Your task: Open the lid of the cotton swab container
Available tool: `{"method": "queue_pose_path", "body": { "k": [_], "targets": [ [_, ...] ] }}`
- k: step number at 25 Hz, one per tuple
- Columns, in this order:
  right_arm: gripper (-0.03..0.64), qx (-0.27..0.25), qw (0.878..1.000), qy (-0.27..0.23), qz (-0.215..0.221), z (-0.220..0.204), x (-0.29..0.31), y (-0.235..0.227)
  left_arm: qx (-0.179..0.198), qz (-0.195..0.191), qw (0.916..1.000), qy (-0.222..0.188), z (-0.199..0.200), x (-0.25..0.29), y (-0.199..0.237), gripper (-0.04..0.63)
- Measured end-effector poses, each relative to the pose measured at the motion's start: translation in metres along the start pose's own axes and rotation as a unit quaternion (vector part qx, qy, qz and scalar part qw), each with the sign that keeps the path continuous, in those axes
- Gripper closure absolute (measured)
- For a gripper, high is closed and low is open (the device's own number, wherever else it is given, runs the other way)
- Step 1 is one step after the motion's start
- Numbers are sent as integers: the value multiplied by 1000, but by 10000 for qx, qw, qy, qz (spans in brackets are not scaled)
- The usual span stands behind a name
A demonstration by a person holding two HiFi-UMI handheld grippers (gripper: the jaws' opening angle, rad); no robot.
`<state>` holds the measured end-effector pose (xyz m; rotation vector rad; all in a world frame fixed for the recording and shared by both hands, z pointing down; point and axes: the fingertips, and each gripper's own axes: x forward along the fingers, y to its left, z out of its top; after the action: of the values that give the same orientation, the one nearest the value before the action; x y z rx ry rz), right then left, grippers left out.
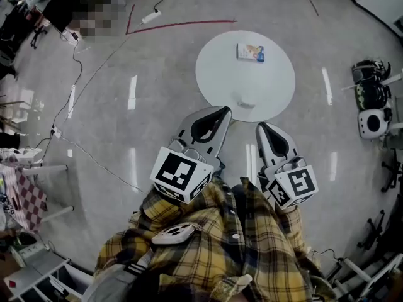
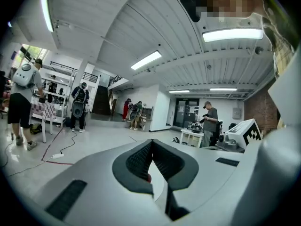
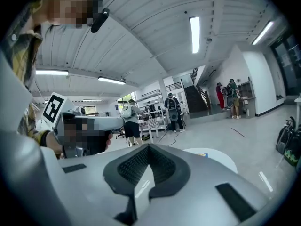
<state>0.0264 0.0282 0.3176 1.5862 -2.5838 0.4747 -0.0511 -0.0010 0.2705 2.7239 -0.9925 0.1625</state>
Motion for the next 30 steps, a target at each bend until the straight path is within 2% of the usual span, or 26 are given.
{"method": "queue_pose_path", "body": {
  "k": [5,10,18,30],
  "targets": [
    [601,178,9995,102,-229,3,19,-16,-50,-218,9996,149,3,25,18,575],
    [601,236,9990,196,-337,4,19,-38,-127,-304,9991,271,-1,50,17,575],
    [601,105,9996,259,-108,10,24,-70,-42,-281,9993,257,0,84,5,575],
    [601,210,9992,320,-79,8,35,-99,-34,-201,9987,465,-12,111,6,575]
  ]
}}
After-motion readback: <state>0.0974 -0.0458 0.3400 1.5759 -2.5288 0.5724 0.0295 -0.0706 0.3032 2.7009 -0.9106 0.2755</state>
